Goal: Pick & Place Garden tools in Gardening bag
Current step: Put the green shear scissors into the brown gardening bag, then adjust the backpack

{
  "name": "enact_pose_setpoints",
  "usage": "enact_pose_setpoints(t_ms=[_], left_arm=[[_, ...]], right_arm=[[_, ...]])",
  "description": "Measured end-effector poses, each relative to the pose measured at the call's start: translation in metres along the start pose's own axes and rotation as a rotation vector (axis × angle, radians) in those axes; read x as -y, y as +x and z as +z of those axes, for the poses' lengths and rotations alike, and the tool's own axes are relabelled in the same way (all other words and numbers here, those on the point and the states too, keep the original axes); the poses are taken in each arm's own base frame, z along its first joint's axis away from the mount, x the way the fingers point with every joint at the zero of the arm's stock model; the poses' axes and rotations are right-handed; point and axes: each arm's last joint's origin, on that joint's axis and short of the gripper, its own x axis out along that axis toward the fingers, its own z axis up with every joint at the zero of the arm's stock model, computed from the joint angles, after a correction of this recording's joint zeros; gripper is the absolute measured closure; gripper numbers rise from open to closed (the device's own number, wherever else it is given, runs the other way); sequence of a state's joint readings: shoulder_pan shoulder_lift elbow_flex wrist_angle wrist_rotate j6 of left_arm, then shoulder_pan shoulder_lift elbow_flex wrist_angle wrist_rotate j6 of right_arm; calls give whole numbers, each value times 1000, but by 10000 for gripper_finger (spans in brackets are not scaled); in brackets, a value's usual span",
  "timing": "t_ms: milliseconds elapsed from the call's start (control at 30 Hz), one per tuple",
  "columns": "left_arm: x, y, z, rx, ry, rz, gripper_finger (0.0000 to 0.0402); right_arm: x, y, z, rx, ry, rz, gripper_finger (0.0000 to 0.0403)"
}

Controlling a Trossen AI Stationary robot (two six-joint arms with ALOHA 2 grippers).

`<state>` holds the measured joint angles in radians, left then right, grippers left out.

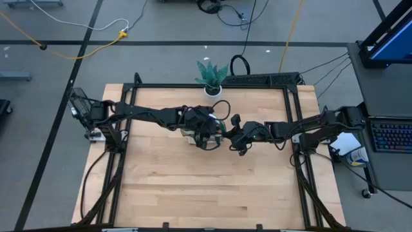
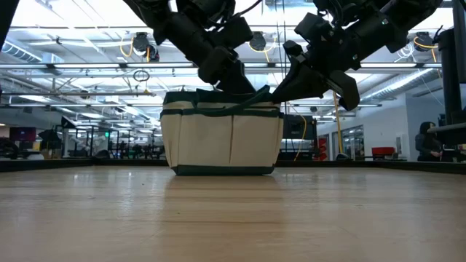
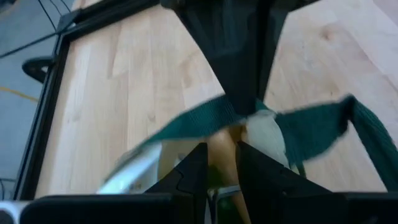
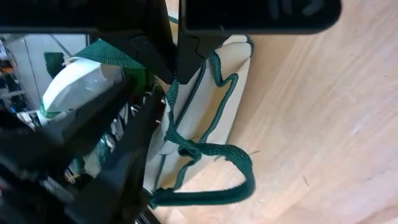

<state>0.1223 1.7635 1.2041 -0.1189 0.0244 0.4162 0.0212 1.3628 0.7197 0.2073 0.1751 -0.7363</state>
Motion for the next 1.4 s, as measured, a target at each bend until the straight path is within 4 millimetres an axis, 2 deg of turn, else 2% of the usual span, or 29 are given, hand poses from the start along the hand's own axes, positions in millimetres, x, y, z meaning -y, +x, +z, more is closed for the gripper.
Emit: enact_pose_setpoints(t_ms=[367, 567, 767, 967, 1167, 1267, 1400], left_arm=[[-1, -5, 1, -6, -34, 3, 314], [-6, -34, 14, 46, -49, 45, 314], [-12, -71, 21, 26, -90, 151, 314], [-11, -98, 8, -127, -209, 167, 314], [-14, -104, -4, -227, -308, 163, 314], [-19, -102, -8, -240, -320, 175, 314], [-32, -99, -11, -220, -350, 211, 314]], right_arm=[[1, 0, 0, -19, 18, -27, 403], [1, 0, 0, -13, 104, -29, 398], [3, 0, 2, 7, 185, -51, 355], [7, -1, 6, 51, 196, -83, 301], [9, -2, 14, 157, 202, -70, 262], [7, -2, 16, 219, 203, 5, 253], [7, -2, 15, 207, 257, 13, 254]])
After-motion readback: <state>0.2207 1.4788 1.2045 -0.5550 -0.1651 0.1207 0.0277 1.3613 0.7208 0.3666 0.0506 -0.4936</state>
